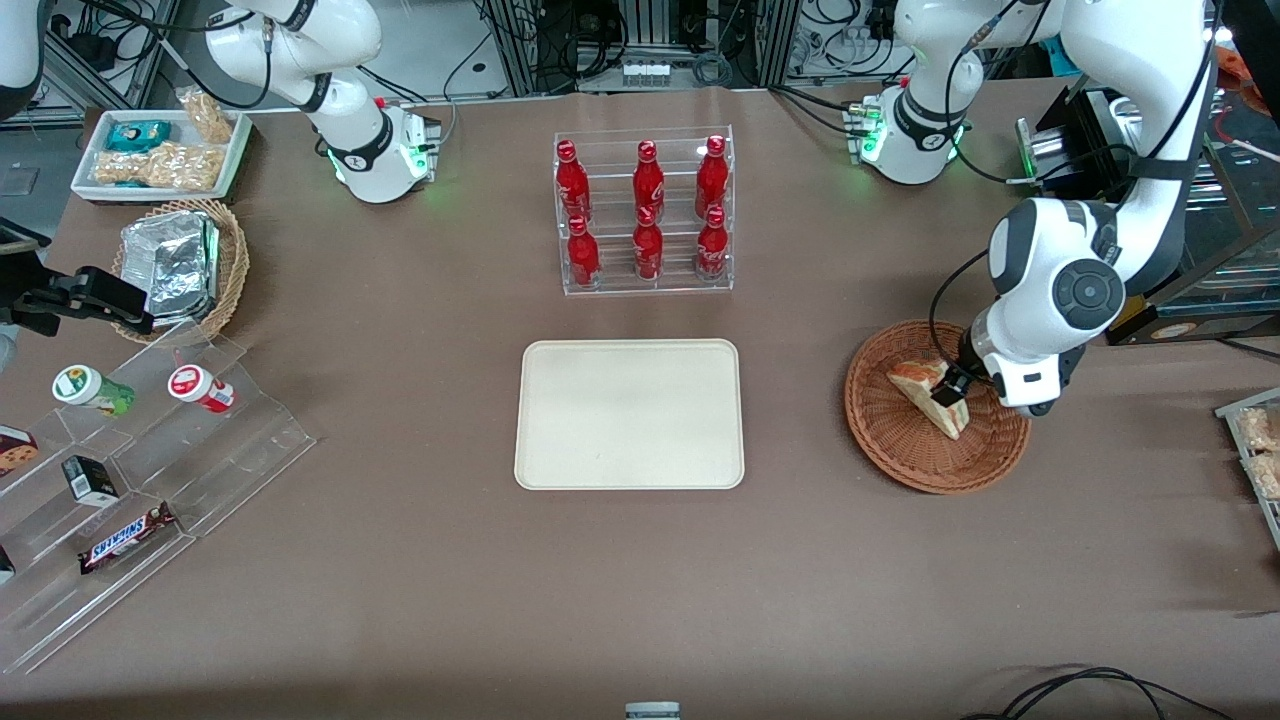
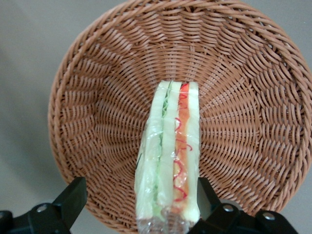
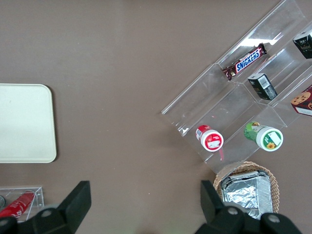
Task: Place sandwich from basket to tray
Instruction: 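Lower the open left gripper around the wrapped sandwich, then close the left gripper on the sandwich and lift it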
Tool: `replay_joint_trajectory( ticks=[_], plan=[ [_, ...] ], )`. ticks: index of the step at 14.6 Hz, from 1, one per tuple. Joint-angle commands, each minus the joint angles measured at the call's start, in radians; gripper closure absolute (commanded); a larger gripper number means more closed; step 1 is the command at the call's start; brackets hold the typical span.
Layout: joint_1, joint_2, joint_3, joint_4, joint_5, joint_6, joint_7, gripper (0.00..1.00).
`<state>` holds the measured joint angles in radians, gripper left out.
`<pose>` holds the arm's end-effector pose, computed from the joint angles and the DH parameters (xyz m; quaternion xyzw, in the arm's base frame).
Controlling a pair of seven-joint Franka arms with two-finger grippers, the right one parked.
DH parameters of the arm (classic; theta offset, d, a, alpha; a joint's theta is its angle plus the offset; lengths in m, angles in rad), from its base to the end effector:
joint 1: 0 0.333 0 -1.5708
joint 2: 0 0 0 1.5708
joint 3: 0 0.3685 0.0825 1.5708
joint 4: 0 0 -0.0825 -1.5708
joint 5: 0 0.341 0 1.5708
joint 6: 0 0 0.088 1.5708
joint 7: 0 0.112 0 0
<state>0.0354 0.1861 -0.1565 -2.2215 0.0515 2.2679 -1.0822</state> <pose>0.5071 -0.0580 0.3599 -0.8926 -0.4456 0.0541 0.0421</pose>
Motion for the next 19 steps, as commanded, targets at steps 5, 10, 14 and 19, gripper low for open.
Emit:
replay_joint_trajectory(
  ticks=[5, 10, 14, 19],
  plan=[
    [-0.023, 0.018, 0.002, 0.033, 0.002, 0.033, -0.03, 0.0],
    [-0.042, 0.061, -0.003, 0.02, 0.004, 0.053, -0.033, 0.05],
    [-0.04, 0.052, -0.003, 0.033, 0.004, 0.044, -0.045, 0.88],
    [-0.046, -0.011, -0.001, 0.107, 0.037, -0.071, -0.01, 0.92]
  ],
)
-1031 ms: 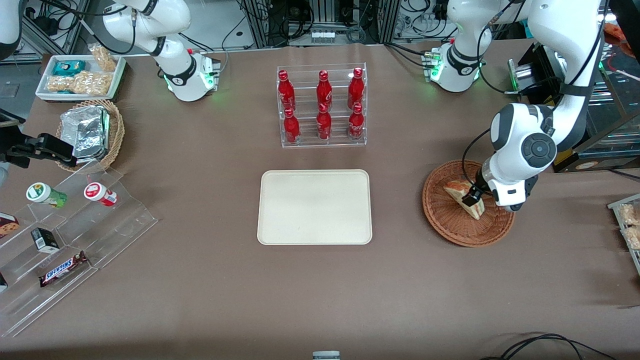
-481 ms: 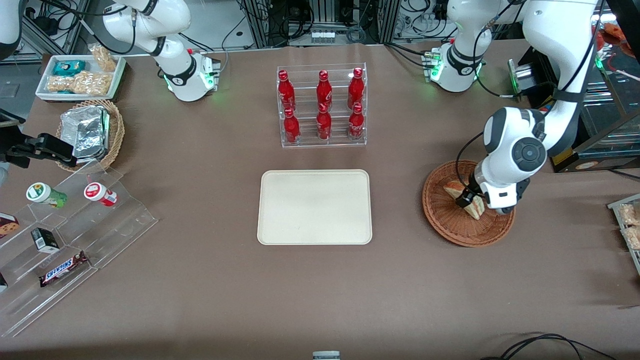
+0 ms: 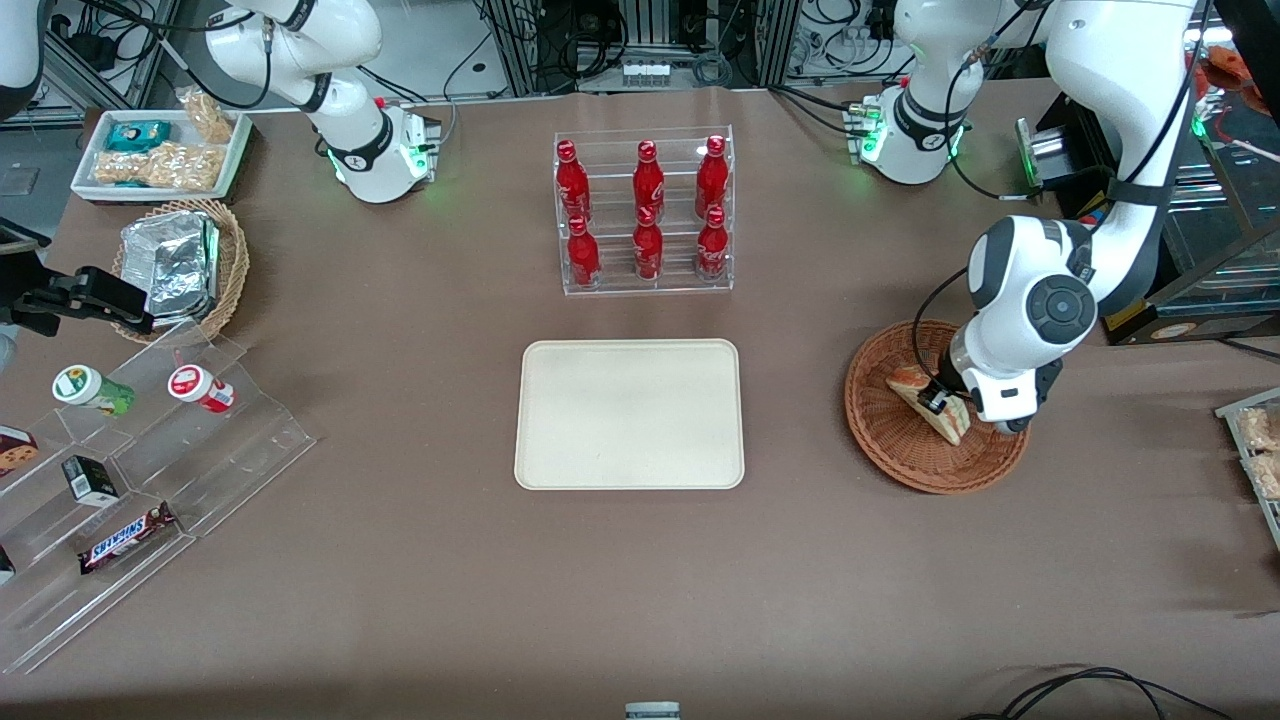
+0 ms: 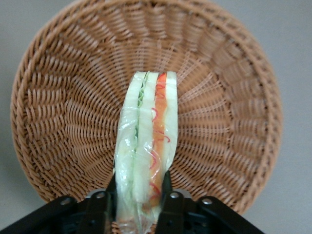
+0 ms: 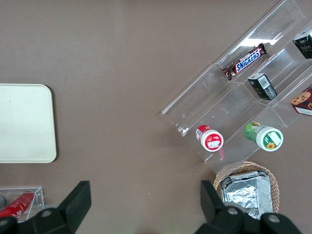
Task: Place sandwich from basket to tray
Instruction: 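Close the left gripper on the sandwich and lift it, then carry the sandwich with the left gripper over the cream tray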
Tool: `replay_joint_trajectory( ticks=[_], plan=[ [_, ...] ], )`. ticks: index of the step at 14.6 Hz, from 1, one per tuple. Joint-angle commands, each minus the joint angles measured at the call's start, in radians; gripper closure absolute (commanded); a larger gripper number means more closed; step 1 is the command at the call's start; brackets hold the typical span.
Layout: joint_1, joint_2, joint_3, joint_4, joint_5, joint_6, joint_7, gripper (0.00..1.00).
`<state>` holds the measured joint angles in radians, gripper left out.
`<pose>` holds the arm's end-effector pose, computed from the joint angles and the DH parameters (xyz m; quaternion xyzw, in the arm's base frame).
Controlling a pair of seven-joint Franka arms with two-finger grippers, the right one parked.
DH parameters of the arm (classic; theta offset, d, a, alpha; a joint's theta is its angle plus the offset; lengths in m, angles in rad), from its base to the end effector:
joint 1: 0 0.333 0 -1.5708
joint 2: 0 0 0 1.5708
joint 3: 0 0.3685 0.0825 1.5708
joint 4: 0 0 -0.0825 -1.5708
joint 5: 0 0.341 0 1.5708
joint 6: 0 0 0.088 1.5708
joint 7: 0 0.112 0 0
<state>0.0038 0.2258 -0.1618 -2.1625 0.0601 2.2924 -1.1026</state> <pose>0.5273 -0.0792 0.3629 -0.8984 -0.4368 0.0352 0.0300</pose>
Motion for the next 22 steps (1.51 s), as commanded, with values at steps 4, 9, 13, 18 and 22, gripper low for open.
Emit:
replay_joint_trajectory(
  ticks=[4, 9, 13, 18, 22],
  plan=[
    [-0.076, -0.054, -0.001, 0.258, 0.052, -0.359, 0.084, 0.92],
    [-0.286, 0.045, -0.01, 0.436, 0.03, -0.47, 0.228, 0.91],
    [-0.424, 0.218, -0.048, 0.588, -0.049, -0.455, 0.247, 0.9],
    [-0.518, 0.426, -0.054, 0.742, -0.054, -0.363, 0.227, 0.88],
    [-0.577, 0.484, -0.097, 0.742, -0.051, -0.245, 0.179, 0.87]
  ],
)
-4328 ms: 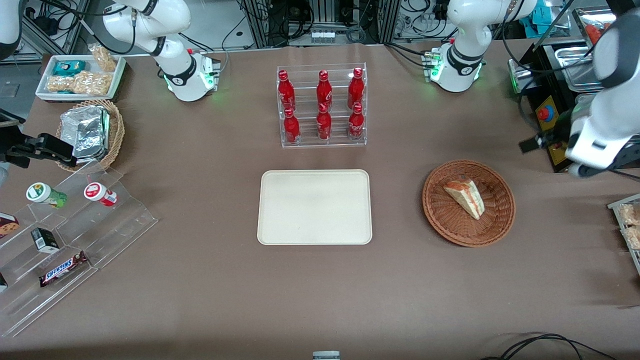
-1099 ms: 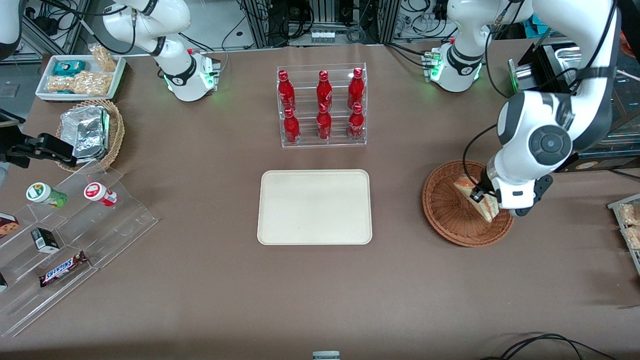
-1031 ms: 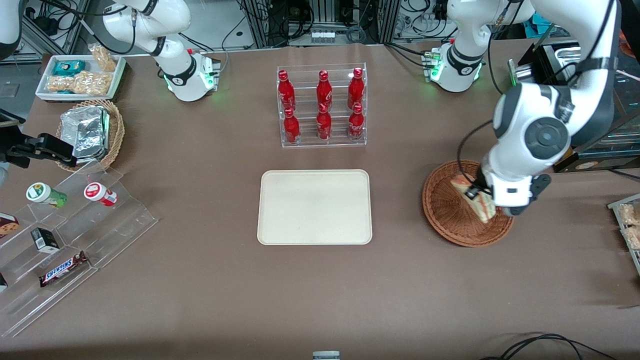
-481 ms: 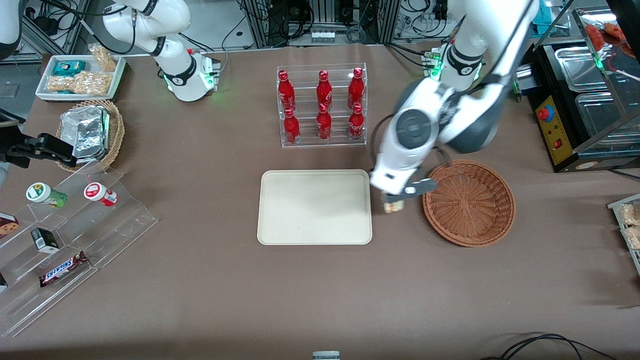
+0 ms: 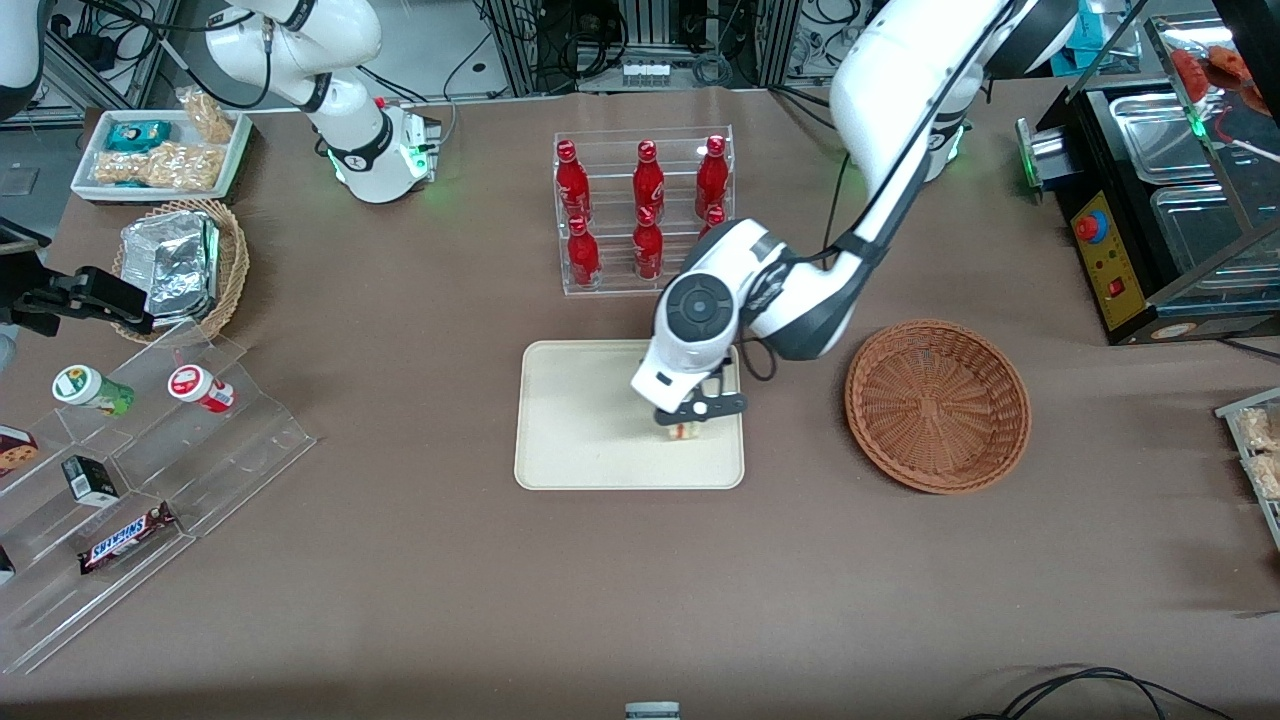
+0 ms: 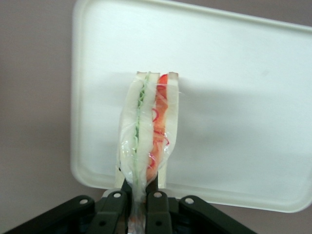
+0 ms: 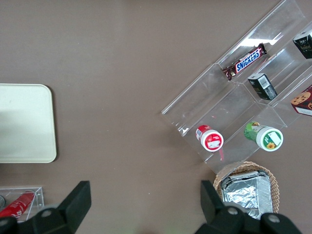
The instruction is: Place sandwich from basket to tray
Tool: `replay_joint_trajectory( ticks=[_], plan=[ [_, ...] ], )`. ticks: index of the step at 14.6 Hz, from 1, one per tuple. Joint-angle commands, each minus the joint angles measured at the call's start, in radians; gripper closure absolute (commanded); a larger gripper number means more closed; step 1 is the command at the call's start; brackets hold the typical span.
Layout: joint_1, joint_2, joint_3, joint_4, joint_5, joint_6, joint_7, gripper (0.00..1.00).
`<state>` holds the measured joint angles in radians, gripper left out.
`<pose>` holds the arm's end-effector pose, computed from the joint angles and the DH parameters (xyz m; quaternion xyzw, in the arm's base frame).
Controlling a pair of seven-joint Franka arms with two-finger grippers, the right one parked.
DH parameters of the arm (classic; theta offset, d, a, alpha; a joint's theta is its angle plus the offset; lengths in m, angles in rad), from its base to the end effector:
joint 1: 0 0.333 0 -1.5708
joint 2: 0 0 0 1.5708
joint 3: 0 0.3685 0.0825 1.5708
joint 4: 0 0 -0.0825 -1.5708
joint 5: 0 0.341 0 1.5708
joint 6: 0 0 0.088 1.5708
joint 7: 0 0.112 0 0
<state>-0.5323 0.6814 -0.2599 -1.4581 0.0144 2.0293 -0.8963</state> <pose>0.5228 -0.4700 0.3435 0.9935 0.0725 -0.0862 0.0175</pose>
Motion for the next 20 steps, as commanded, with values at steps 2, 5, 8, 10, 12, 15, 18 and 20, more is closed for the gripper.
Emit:
replay_joint_trajectory(
  ticks=[2, 5, 8, 10, 12, 15, 18, 20],
  plan=[
    [-0.058, 0.079, 0.001, 0.07, -0.005, 0.063, -0.032, 0.86],
    [-0.071, 0.129, 0.001, 0.119, -0.001, 0.066, -0.029, 0.64],
    [-0.069, 0.106, 0.01, 0.125, 0.012, 0.055, -0.099, 0.0],
    [-0.058, 0.043, 0.037, 0.125, 0.012, 0.004, -0.13, 0.0],
    [0.003, -0.079, 0.042, 0.121, -0.005, -0.113, -0.128, 0.0],
    [0.125, -0.212, 0.037, 0.111, -0.005, -0.312, -0.118, 0.0],
    [0.243, -0.311, 0.042, 0.107, 0.012, -0.501, -0.046, 0.0],
    [0.339, -0.388, 0.044, 0.105, 0.012, -0.623, 0.115, 0.0]
  ],
)
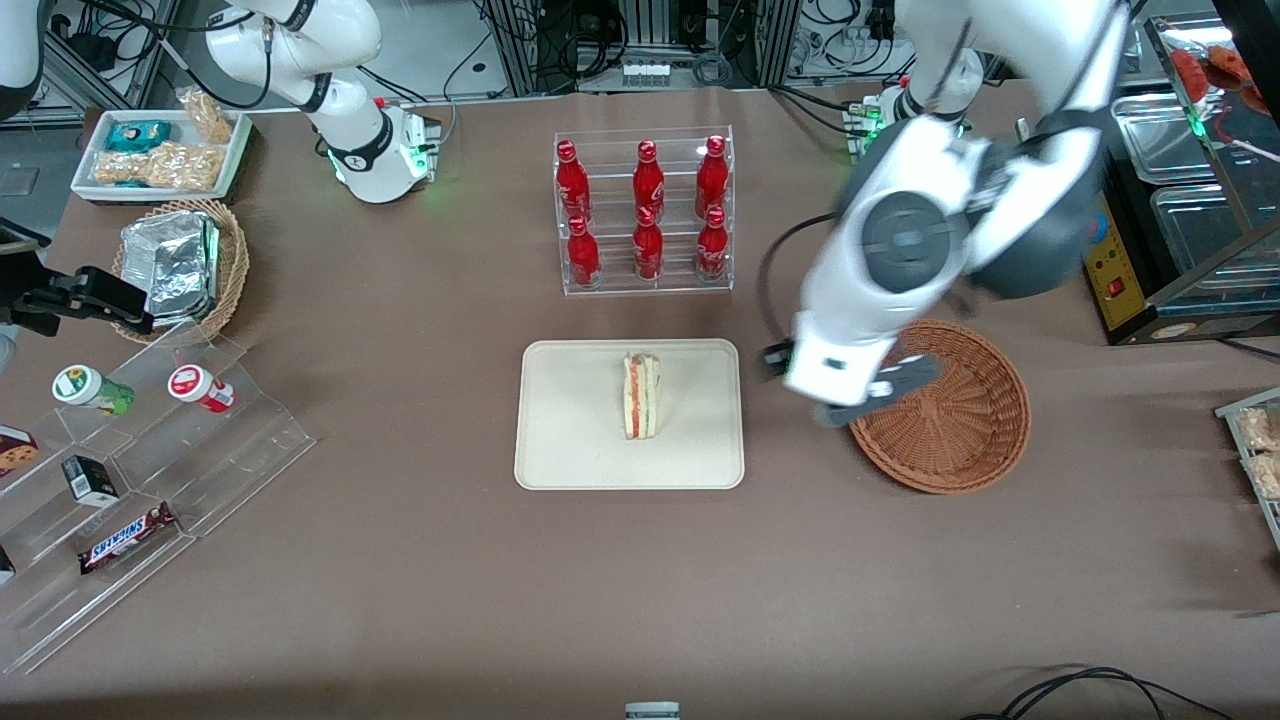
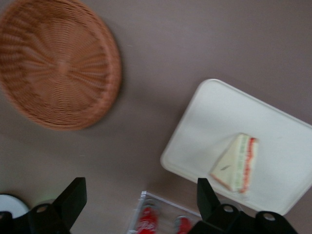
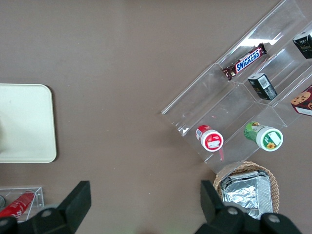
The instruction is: Place sandwich from basket to tray
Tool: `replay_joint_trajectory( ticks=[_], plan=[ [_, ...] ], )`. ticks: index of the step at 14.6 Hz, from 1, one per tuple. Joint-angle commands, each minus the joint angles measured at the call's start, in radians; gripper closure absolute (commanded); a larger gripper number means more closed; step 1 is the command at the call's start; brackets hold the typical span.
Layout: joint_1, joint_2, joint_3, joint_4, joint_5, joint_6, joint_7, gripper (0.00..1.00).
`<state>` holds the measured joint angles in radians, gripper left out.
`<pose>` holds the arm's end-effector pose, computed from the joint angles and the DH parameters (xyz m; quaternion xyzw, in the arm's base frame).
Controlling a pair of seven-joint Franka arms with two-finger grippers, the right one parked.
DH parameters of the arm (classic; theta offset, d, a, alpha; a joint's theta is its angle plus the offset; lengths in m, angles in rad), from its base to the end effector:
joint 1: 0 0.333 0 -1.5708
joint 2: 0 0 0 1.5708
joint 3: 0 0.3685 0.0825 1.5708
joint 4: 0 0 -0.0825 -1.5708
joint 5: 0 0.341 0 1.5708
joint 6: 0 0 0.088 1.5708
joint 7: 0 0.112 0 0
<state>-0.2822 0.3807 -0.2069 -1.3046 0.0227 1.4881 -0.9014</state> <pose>0.5647 -0.2672 0.5642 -0.9734 -0.2071 0.0901 0.0395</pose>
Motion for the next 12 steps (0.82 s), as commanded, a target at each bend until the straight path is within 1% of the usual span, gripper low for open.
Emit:
replay_joint_trajectory(
  ticks=[1, 2, 3, 4, 5, 7, 10, 12],
  plan=[
    [0.147, -0.12, -0.009, -0.045, 0.003, -0.124, 0.174, 0.0],
    [0.203, -0.152, -0.011, -0.048, 0.003, -0.155, 0.22, 0.0],
    [0.236, -0.176, -0.011, -0.048, 0.006, -0.182, 0.269, 0.0],
    [0.259, -0.198, -0.009, -0.047, 0.019, -0.212, 0.32, 0.0],
    [0.296, -0.213, -0.011, -0.05, 0.046, -0.229, 0.366, 0.0],
    [0.342, -0.273, -0.014, -0.103, 0.065, -0.239, 0.499, 0.0],
    [0.357, -0.397, -0.016, -0.221, 0.076, -0.218, 0.692, 0.0],
    [0.356, -0.43, -0.016, -0.237, 0.077, -0.227, 0.775, 0.0]
  ],
)
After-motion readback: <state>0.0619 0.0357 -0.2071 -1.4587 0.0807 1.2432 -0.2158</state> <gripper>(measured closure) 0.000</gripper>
